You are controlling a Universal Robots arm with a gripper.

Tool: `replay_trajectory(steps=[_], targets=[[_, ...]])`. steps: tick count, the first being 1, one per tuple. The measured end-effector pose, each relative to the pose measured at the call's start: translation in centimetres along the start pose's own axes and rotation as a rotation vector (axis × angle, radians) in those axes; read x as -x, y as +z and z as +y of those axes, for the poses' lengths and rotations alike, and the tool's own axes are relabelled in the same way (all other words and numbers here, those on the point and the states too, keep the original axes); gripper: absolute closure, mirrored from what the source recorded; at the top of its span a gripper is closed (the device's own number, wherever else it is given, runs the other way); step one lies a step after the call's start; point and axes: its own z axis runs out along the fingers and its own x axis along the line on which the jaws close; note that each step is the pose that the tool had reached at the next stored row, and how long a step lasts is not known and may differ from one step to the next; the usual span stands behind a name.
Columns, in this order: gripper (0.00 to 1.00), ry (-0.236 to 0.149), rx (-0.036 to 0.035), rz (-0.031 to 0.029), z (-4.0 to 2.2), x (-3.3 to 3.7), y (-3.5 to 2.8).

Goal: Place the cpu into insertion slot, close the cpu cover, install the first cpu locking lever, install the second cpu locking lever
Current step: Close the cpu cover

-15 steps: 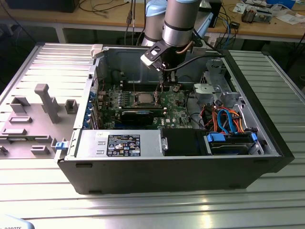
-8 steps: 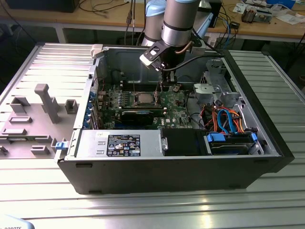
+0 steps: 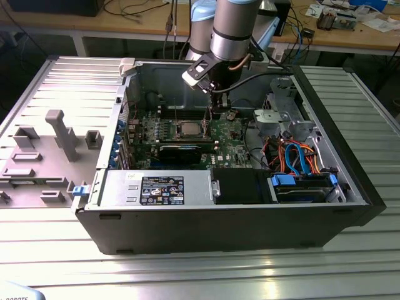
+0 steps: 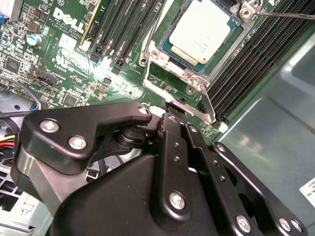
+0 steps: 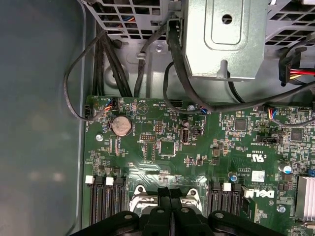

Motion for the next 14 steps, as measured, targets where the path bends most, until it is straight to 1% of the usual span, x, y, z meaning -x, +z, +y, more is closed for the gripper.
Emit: replay_trajectory(steps=[14], targets=[[0.89,0.0,0.0,0.0001,-0.67,-0.04,0.02]])
